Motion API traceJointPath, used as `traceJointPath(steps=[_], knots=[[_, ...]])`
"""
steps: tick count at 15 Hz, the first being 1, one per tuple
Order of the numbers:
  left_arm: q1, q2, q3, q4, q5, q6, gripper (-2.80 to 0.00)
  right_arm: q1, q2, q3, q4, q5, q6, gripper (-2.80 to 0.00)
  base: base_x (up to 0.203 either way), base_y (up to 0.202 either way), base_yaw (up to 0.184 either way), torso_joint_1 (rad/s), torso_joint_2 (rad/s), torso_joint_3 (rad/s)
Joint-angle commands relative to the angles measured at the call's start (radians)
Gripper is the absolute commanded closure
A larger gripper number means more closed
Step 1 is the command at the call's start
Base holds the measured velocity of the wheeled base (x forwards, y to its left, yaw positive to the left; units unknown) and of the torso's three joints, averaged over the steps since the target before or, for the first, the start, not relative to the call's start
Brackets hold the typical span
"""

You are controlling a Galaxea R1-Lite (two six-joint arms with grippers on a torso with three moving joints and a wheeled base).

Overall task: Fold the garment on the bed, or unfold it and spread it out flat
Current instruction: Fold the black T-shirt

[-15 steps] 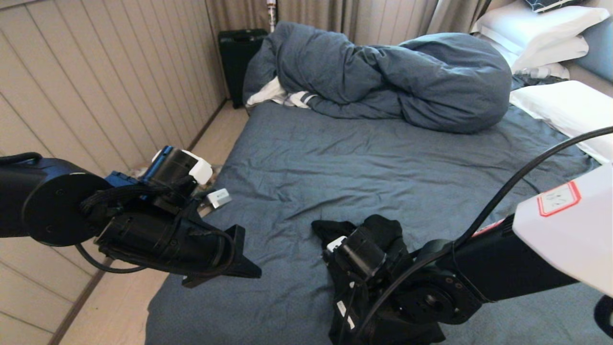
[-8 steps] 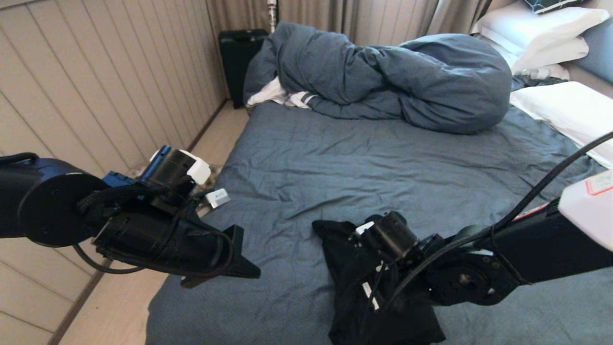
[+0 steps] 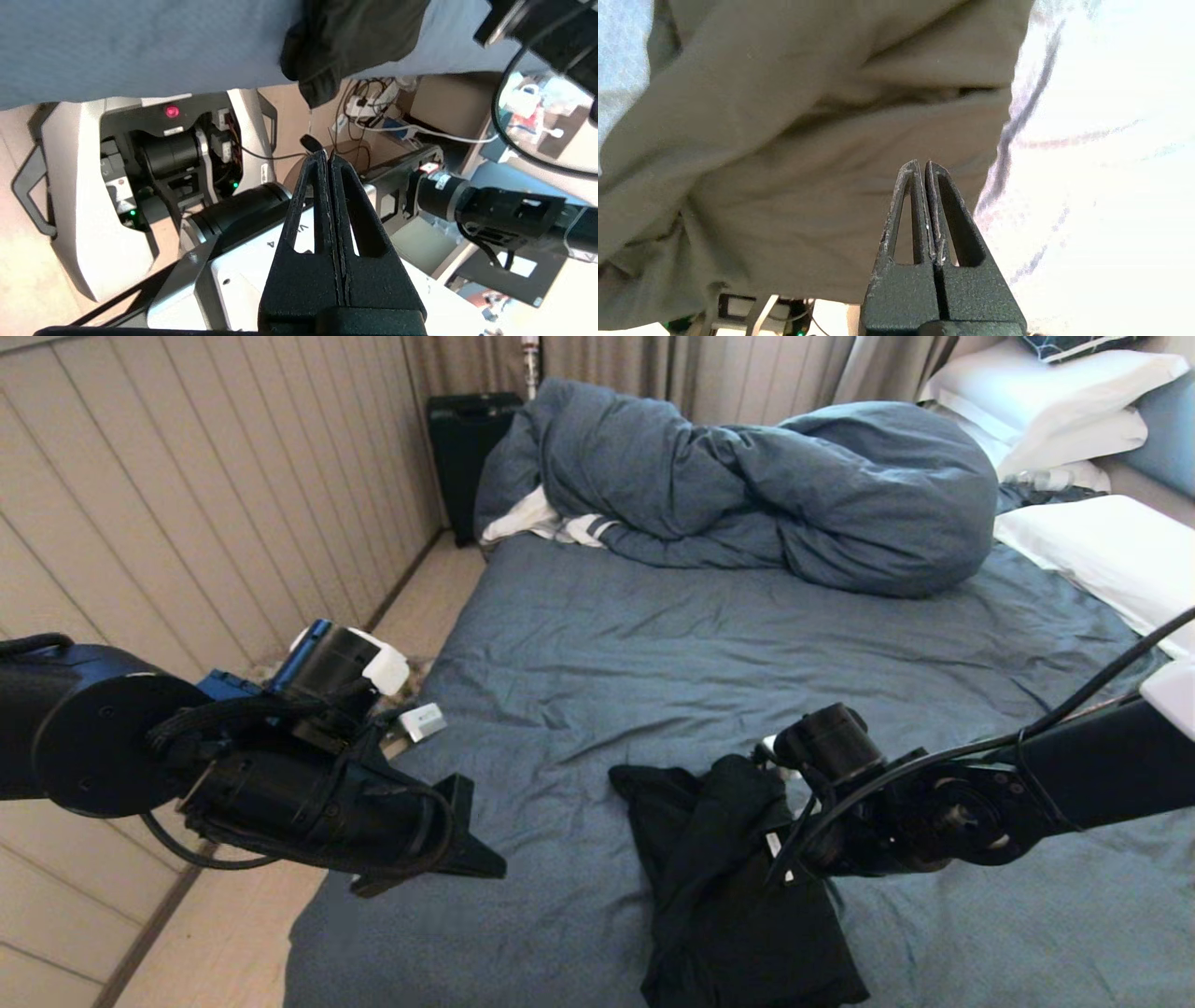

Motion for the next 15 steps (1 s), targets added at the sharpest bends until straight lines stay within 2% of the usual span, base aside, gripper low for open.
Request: traceJointPath(steps=[1, 3, 7, 12, 15], knots=[[-0.002, -0.001, 0.000, 0.002, -0.004, -0.004, 0.00, -0.037, 0.020, -0.025, 0.001, -0.002, -0.005, 0.00, 0.000, 0.000, 0.000, 0.000, 0.00, 0.000], [-0.002, -0.001, 0.002, 0.002, -0.004, -0.004, 0.00, -0.124, 0.085, -0.100, 0.004, -0.002, -0.019, 0.00, 0.000, 0.000, 0.000, 0.000, 0.00, 0.000], [-0.004, 0.002, 0.002, 0.002, -0.004, -0.004, 0.00, -0.154, 0.157, -0.189, 0.006, -0.002, -0.044, 0.00, 0.000, 0.000, 0.000, 0.000, 0.00, 0.000], [-0.020, 0.006, 0.004, 0.002, -0.004, -0.004, 0.00, -0.154, 0.233, -0.271, 0.009, -0.003, -0.068, 0.00, 0.000, 0.000, 0.000, 0.000, 0.00, 0.000], [-0.021, 0.002, 0.006, 0.002, -0.004, -0.004, 0.00, -0.111, 0.310, -0.381, 0.049, -0.003, -0.063, 0.00, 0.000, 0.000, 0.000, 0.000, 0.00, 0.000]])
